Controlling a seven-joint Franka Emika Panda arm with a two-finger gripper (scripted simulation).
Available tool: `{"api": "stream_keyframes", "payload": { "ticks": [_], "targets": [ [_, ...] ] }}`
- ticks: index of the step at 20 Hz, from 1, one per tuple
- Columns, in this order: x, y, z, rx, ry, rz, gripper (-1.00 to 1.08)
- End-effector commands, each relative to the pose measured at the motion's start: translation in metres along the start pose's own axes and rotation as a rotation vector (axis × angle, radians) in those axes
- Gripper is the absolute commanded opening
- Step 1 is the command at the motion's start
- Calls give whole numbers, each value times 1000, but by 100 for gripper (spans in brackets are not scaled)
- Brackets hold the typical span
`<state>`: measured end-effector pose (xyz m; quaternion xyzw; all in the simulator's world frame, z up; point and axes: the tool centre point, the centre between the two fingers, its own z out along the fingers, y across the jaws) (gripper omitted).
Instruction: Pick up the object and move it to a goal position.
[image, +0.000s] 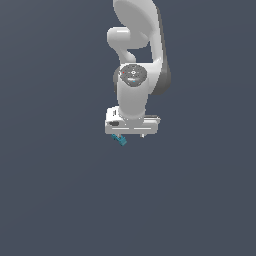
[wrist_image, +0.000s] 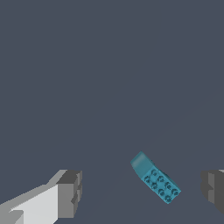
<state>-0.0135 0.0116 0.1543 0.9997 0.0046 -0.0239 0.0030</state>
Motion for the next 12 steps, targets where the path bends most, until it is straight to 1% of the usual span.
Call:
{"api": "stream_keyframes", "payload": {
  "ticks": [1,12],
  "targets": [
    [0,0,0,0,0,0,100],
    [5,1,-14,24,10,27,100]
  ]
}}
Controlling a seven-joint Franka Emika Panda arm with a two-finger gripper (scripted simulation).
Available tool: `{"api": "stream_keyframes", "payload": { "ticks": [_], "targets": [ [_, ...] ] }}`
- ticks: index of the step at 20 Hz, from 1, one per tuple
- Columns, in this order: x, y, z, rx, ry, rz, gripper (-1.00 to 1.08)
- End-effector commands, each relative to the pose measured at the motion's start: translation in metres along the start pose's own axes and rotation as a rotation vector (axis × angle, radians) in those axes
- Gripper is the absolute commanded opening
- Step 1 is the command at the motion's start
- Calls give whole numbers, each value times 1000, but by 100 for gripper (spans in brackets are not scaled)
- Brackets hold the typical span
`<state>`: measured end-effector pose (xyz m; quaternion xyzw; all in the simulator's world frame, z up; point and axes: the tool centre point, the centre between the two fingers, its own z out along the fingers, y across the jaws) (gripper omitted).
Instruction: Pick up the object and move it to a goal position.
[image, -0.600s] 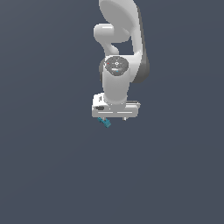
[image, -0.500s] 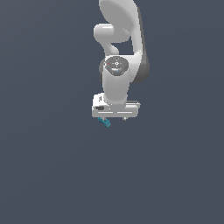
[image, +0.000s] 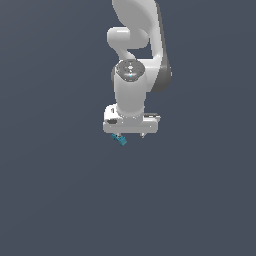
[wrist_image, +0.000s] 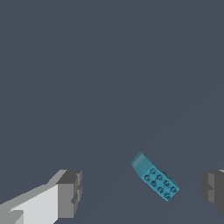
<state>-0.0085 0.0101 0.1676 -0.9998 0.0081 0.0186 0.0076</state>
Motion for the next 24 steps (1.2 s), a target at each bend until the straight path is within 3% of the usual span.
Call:
{"api": "stream_keyframes", "payload": {
  "ticks": [1,12,24],
  "targets": [
    [0,0,0,1,0,1,100],
    [-7,10,13,-6,3,-92,100],
    [-31,36,47,-20,11,-360,100]
  ]
}}
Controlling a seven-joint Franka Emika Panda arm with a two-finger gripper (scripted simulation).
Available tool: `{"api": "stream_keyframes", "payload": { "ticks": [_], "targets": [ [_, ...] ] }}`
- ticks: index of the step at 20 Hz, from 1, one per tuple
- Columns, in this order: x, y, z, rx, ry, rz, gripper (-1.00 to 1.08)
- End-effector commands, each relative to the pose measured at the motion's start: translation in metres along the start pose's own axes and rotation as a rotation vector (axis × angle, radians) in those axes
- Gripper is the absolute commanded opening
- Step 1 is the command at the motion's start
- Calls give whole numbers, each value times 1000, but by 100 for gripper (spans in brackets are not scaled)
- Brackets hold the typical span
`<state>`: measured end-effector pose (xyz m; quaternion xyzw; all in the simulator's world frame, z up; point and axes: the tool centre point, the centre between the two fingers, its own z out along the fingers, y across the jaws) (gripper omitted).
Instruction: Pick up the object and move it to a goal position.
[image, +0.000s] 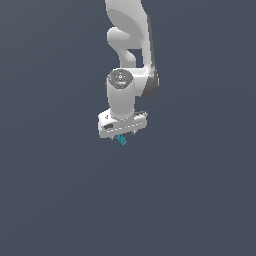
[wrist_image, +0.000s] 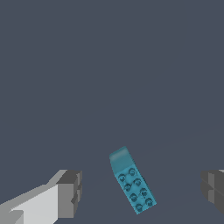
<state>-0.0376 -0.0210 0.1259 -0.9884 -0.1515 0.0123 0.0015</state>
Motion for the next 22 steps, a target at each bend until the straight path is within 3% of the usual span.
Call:
{"api": "stream_keyframes", "payload": {
  "ticks": [1,13,22],
  "targets": [
    [-8,3,8,-3,2,-65,100],
    [-43,11,41,-11,13,-365,100],
    [-59,12,53,-12,20,-493,100]
  ]
}}
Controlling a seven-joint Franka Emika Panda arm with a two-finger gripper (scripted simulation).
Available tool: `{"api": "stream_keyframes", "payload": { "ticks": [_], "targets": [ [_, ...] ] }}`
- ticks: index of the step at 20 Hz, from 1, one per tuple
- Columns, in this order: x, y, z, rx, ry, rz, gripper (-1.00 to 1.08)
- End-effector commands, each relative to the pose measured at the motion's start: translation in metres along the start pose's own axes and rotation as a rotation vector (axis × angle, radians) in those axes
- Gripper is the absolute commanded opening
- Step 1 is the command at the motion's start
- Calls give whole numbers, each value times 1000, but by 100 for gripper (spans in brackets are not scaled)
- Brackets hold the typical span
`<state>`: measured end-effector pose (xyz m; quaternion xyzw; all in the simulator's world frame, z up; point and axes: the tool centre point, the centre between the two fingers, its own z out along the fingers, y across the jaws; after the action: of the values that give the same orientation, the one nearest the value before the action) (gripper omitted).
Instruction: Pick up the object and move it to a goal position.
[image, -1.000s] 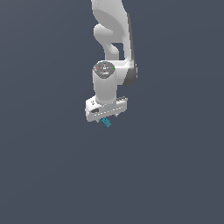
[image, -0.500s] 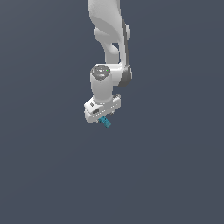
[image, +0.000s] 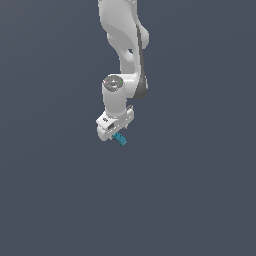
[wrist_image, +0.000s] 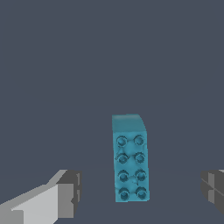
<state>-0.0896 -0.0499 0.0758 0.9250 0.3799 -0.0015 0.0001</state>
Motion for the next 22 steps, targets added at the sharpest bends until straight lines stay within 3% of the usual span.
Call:
{"api": "stream_keyframes", "payload": {
  "ticks": [1,11,22],
  "targets": [
    [-2,-1,2,-1,2,-25,100],
    [-4,-2,8,-1,2,-38,100],
    [-5,-3,50,-1,3,-42,100]
  ]
}}
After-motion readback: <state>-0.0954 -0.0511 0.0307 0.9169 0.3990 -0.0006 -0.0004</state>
